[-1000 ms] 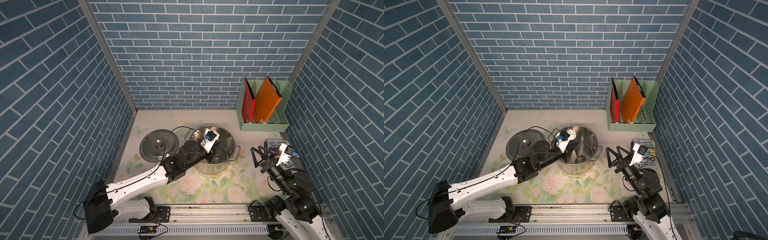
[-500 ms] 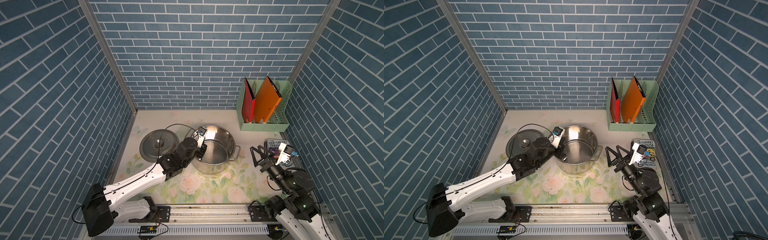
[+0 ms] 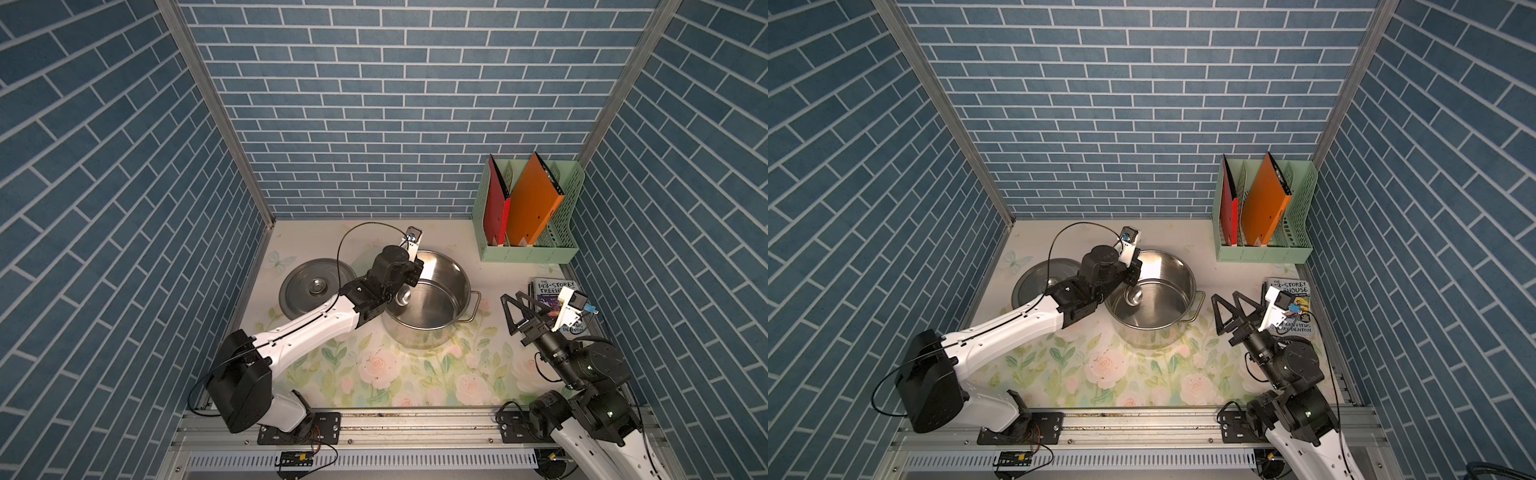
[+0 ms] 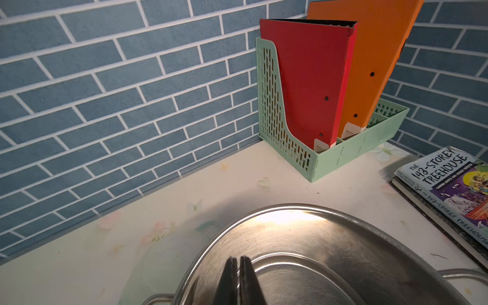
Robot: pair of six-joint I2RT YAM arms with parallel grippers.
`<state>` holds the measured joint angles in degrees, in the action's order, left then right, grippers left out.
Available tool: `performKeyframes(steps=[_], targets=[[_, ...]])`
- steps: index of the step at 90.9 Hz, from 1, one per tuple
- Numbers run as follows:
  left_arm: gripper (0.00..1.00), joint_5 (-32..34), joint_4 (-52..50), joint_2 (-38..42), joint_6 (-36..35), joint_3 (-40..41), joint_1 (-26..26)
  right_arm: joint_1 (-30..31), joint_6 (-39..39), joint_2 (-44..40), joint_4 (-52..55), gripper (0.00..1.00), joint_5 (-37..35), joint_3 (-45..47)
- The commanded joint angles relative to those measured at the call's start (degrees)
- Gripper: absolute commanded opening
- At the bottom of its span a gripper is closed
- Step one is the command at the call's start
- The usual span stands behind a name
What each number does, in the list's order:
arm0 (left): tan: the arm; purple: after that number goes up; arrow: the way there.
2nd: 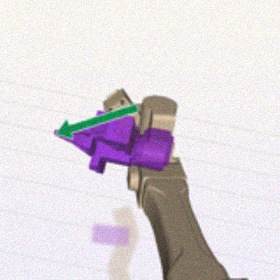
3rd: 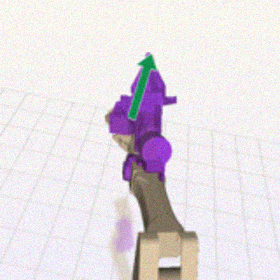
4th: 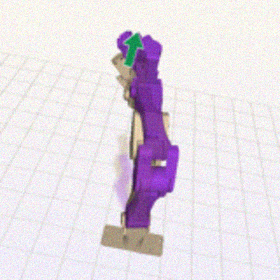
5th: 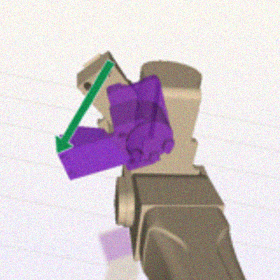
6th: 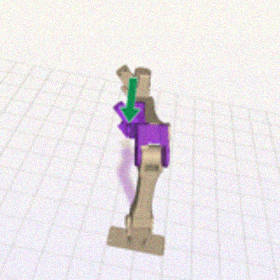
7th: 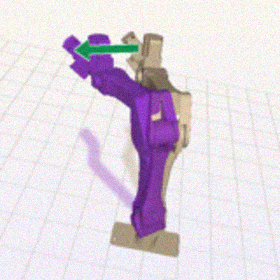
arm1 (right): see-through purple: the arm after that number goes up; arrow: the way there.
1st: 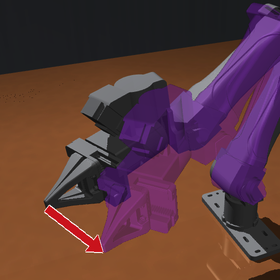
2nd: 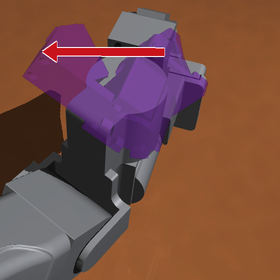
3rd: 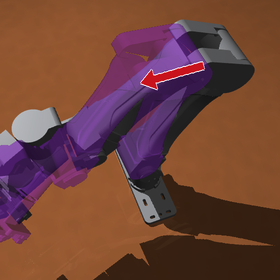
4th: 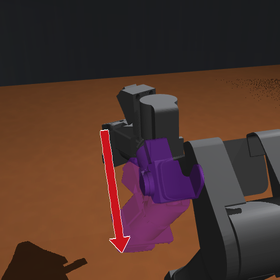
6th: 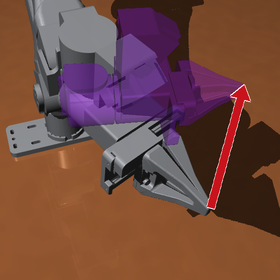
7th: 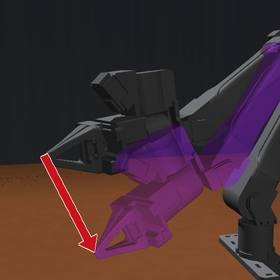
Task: Stir the soup with a spoon
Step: Stir the soup in the pan with a stick.
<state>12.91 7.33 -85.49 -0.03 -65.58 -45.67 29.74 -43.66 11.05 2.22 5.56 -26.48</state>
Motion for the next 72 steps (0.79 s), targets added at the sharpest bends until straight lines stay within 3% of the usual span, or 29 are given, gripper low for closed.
performKeyframes(steps=[1,21,41,72], targets=[[0.0,-6.77,5.51,-2.73,-0.34,-3.63,0.06,0.23,0.5,-1.15,0.82,0.99,-0.72,-1.46],[0.0,-14.36,9.62,-5.7,1.24,-5.77,-1.85,0.19,0.64,-1.63,1.69,0.99,-0.9,-1.78],[0.0,-17.69,11.03,-5.43,2.15,-4.33,-6.12,0.17,0.53,-1.21,1.26,0.99,-0.9,-1.52],[0.0,-15.22,7.08,2.67,0.8,3.75,-13.26,0.23,-0.4,-1.12,-0.99,0.99,-0.38,0.29]])
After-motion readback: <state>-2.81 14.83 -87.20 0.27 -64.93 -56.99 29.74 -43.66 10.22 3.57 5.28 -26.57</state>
